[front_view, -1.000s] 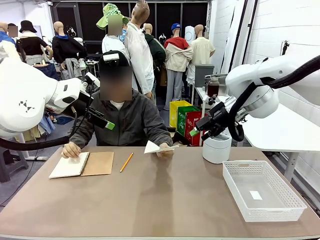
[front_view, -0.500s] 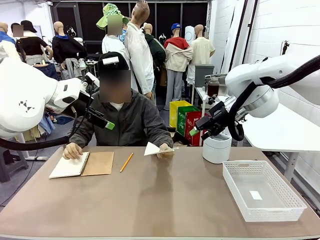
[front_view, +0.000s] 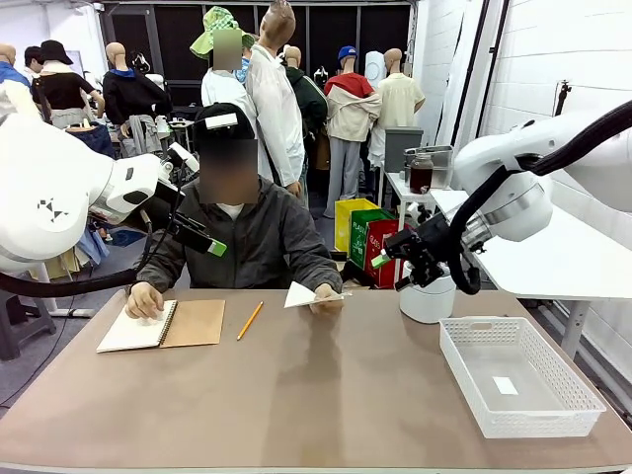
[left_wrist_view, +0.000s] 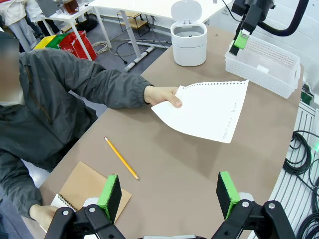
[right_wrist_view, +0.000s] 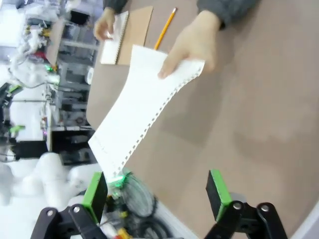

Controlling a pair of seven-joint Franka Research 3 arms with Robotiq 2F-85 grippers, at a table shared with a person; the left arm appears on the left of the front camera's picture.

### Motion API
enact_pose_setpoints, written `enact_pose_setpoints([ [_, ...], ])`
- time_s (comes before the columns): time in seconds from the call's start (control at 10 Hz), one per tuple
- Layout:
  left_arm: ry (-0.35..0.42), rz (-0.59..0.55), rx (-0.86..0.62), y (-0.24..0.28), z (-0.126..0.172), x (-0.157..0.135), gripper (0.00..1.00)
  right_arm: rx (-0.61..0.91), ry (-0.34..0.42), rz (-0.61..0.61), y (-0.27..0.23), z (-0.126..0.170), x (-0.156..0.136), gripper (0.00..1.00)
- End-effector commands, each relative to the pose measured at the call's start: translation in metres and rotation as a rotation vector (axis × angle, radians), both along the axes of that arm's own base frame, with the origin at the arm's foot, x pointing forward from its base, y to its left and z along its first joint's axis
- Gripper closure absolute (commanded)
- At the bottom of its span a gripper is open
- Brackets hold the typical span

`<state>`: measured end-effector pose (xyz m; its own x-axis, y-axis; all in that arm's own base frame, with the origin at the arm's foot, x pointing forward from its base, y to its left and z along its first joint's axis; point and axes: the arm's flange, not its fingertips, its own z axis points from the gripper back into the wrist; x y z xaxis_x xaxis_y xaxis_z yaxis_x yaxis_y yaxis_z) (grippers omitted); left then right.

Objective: Sort the paper based on its condition.
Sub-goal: If a person hands you a paper, place it in the Organizing basket , and if it's crumpled, put it in the Trash can.

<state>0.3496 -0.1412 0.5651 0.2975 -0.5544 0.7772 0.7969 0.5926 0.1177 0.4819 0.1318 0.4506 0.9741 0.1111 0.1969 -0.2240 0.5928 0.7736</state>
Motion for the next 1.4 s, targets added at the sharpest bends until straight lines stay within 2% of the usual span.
enact_pose_setpoints([
  [0.0,0.011,0.002,-0.005,0.001,-0.001,0.000,0.00,0.146,0.184,-0.108,-0.001,-0.008,0.013,0.00],
  [0.2,0.011,0.002,-0.005,0.001,-0.001,0.000,0.00,0.246,0.348,-0.133,-0.003,-0.030,0.021,0.00],
  [0.6,0.011,0.002,-0.005,0.001,-0.001,0.000,0.00,0.377,0.585,-0.150,0.009,-0.076,0.031,0.00],
  [1.1,0.011,0.002,-0.005,0.001,-0.001,0.000,0.00,0.374,0.721,-0.083,0.034,-0.110,0.026,0.00],
  [1.3,0.011,0.002,-0.005,0.001,-0.001,0.000,0.00,0.384,0.723,-0.068,0.040,-0.114,0.030,0.00],
])
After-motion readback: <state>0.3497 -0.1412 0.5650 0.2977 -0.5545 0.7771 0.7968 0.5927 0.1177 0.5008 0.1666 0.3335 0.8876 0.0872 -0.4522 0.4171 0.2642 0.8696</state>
